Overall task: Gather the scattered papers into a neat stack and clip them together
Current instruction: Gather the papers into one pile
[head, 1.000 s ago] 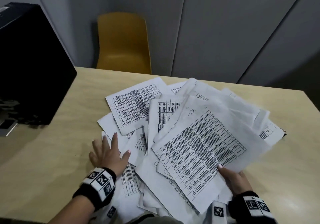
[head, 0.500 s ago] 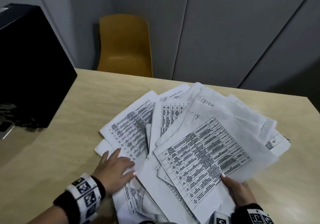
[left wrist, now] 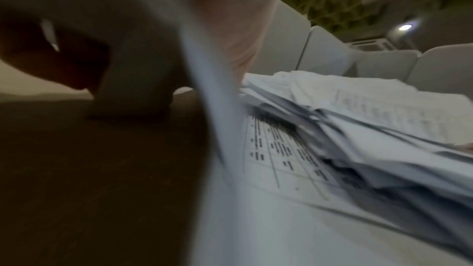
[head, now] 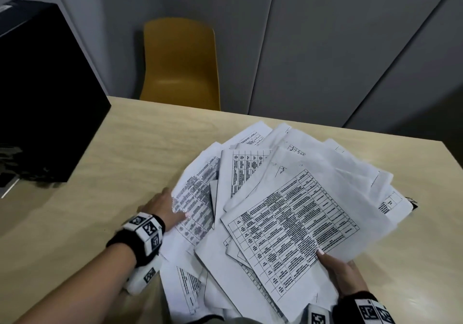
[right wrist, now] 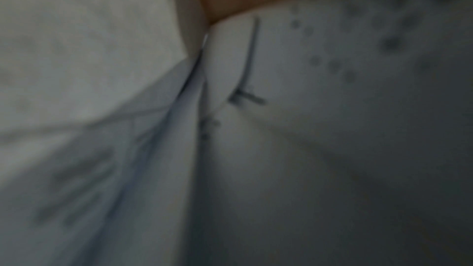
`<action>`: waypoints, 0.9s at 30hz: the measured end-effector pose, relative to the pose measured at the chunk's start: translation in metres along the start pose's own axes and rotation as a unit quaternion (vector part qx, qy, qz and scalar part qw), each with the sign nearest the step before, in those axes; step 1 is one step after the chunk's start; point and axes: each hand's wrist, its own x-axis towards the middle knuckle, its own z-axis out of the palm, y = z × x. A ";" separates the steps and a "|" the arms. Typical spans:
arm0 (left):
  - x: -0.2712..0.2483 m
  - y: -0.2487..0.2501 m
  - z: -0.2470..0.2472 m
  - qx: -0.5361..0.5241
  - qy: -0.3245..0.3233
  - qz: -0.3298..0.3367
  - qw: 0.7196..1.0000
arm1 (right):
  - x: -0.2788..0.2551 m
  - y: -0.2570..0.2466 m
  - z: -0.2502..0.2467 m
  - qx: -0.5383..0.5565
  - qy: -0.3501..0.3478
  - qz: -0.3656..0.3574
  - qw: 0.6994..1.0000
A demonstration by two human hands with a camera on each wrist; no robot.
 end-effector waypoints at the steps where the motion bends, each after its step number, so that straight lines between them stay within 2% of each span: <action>1: -0.007 0.002 0.003 0.023 0.013 0.011 1.000 | -0.009 -0.007 0.005 0.004 0.002 -0.001 1.000; 3: -0.022 0.005 0.008 0.023 0.059 0.031 0.998 | -0.015 -0.012 0.009 0.000 0.018 -0.018 1.000; 6: -0.043 0.002 0.010 -0.150 0.110 0.049 0.981 | -0.021 -0.016 0.015 0.000 0.024 -0.022 0.999; 9: -0.058 -0.011 0.012 -0.267 0.121 0.001 0.956 | -0.017 -0.013 0.010 0.006 0.015 -0.023 1.000; 11: -0.065 -0.023 0.018 -0.294 0.109 -0.027 0.949 | -0.013 -0.010 0.008 0.011 0.009 -0.017 1.000; 13: -0.071 -0.029 0.023 -0.311 0.116 -0.035 0.943 | -0.012 -0.008 0.008 0.019 0.009 -0.022 1.000; 15: -0.070 -0.036 0.032 -0.338 0.129 -0.075 0.929 | -0.014 -0.008 0.010 0.023 0.009 -0.018 1.000; 16: -0.067 -0.040 0.036 -0.369 0.123 -0.112 0.914 | -0.013 -0.009 0.009 0.027 0.008 -0.023 0.999; 17: -0.064 -0.044 0.039 -0.423 0.112 -0.141 0.888 | -0.015 -0.010 0.010 0.022 0.008 -0.015 1.000; 19: -0.058 -0.049 0.045 -0.552 0.046 -0.184 0.812 | -0.012 -0.008 0.010 0.032 0.016 -0.016 0.999; 20: -0.059 -0.048 0.047 -0.589 0.010 -0.192 0.785 | -0.009 -0.006 0.008 0.033 0.023 -0.017 0.999; 21: -0.058 -0.048 0.050 -0.604 -0.018 -0.187 0.775 | -0.008 -0.005 0.008 0.025 0.020 -0.019 0.999; 23: -0.059 -0.046 0.054 -0.586 -0.033 -0.164 0.792 | -0.008 -0.006 0.010 0.028 0.011 -0.027 0.999; 25: -0.058 -0.046 0.051 -0.526 0.007 -0.114 0.843 | -0.006 -0.005 0.011 0.023 0.002 -0.036 0.999; 27: -0.057 -0.045 0.036 -0.426 0.082 -0.077 0.898 | -0.004 -0.003 0.012 -0.006 0.009 -0.043 0.999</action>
